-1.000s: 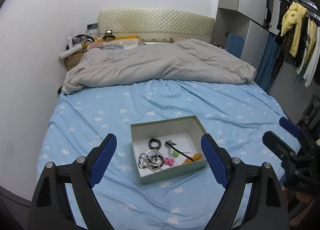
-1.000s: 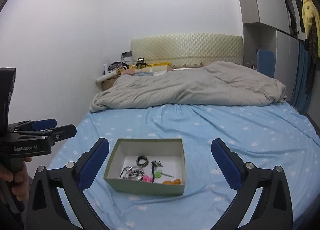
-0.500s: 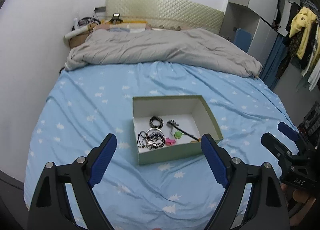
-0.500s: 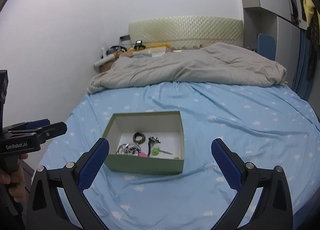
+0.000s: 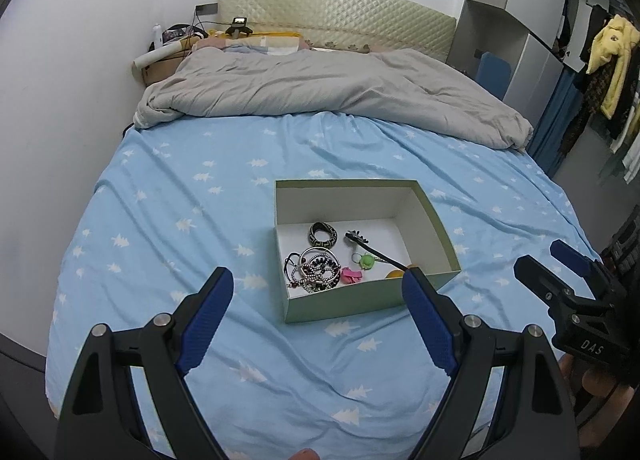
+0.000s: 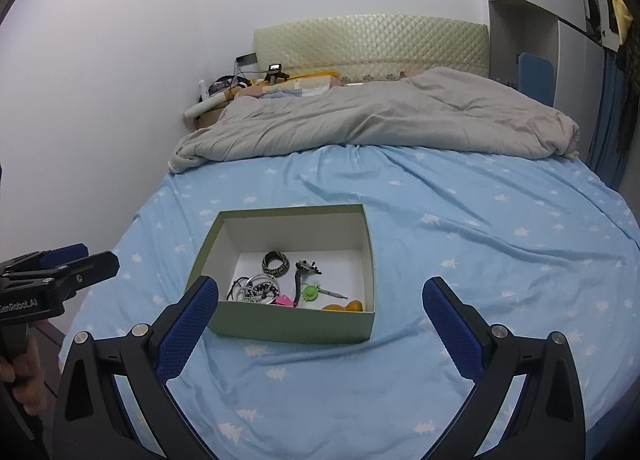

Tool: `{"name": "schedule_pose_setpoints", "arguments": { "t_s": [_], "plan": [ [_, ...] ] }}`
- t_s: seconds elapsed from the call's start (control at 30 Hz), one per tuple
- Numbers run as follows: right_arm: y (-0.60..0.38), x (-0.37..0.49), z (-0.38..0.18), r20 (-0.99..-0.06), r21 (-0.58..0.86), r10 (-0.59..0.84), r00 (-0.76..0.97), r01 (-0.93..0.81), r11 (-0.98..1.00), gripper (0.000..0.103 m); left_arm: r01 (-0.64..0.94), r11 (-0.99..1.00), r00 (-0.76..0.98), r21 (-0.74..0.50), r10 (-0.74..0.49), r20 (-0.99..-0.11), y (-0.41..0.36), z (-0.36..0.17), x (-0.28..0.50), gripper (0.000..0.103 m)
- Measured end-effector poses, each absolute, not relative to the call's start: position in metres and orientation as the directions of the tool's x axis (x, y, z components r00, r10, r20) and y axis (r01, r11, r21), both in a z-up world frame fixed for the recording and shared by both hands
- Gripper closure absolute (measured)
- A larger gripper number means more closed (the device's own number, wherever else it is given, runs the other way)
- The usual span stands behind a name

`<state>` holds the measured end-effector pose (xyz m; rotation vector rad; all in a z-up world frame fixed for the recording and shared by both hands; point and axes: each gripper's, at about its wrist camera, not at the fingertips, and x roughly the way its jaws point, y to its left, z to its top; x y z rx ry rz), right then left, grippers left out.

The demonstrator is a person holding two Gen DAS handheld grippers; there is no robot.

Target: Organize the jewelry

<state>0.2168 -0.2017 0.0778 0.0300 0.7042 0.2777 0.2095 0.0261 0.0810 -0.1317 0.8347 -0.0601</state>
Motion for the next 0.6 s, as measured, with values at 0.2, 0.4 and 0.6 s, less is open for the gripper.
{"name": "schedule_pose_setpoints", "arguments": {
  "t_s": [0.2, 0.4, 0.6],
  "plan": [
    [-0.202, 0.217, 0.079, -0.634, 0.120, 0.261, 0.728, -0.240, 0.963, 0.000, -0.005, 0.990, 0.671, -0.140, -0.100, -0.734, 0.030, 0.082, 0.211, 0.017],
    [-0.203, 0.218, 0.082, -0.627, 0.126, 0.266, 0.732, -0.241, 0.962, 0.000, -0.008, 0.991, 0.676, -0.135, -0.094, -0.731, 0.034, 0.082, 0.211, 0.017],
    [-0.199, 0.216, 0.086, -0.622, 0.121, 0.267, 0.736, -0.247, 0.962, 0.000, -0.010, 0.990, 0.676, -0.141, -0.098, -0.730, 0.038, 0.083, 0.210, 0.017]
  ]
}}
